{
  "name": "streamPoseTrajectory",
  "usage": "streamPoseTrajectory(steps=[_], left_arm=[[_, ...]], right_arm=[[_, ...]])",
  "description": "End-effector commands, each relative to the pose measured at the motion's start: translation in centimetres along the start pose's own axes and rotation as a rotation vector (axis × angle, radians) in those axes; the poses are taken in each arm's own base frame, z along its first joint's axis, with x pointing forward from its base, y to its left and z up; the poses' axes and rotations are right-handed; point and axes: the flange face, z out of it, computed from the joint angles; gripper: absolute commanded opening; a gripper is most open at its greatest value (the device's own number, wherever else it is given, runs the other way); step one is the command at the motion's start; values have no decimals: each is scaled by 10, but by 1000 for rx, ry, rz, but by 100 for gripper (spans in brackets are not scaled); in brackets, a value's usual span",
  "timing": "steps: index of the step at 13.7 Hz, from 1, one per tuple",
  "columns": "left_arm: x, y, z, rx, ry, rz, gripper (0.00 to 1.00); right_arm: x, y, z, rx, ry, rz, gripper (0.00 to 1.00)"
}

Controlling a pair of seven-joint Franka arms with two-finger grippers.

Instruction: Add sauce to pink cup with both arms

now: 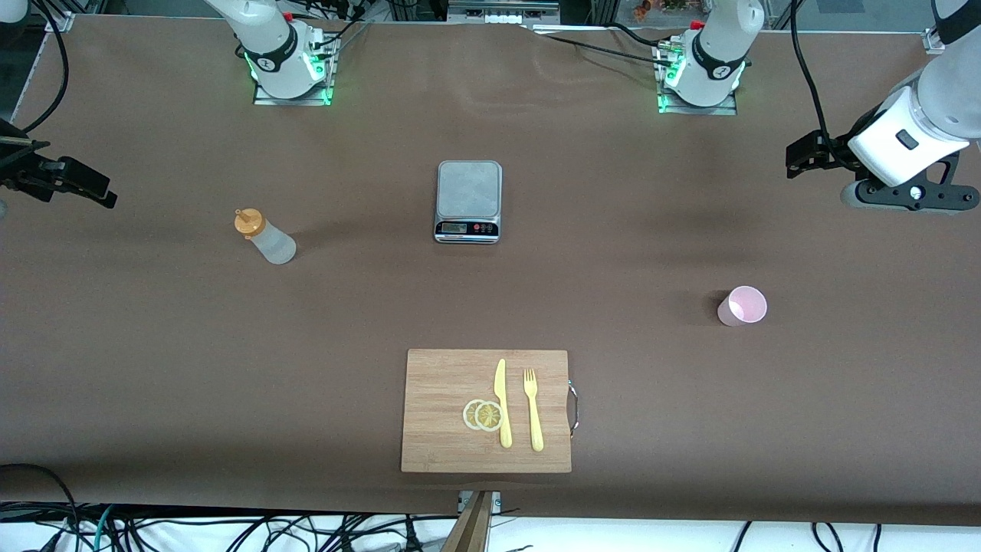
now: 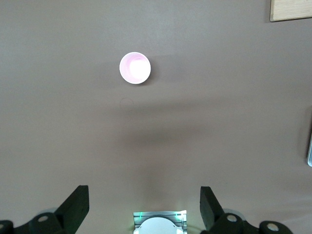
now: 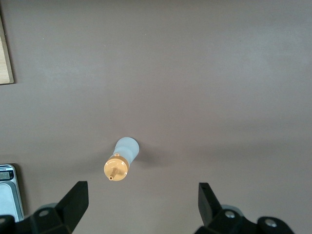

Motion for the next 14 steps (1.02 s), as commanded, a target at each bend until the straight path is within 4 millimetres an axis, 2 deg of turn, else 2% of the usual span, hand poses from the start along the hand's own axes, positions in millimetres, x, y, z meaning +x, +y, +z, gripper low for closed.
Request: streamPoseTrajectory(steps=[1, 7, 14], left_arm=[[0, -1, -2, -12, -2, -4, 100], [4, -11, 1, -19, -7, -17, 100], [4, -10, 1, -22, -6, -16, 100]], right_arm=[[-7, 0, -5, 3, 5, 9, 100], [-7, 0, -5, 3, 3, 7, 100], [-7, 0, -5, 3, 5, 7, 100]])
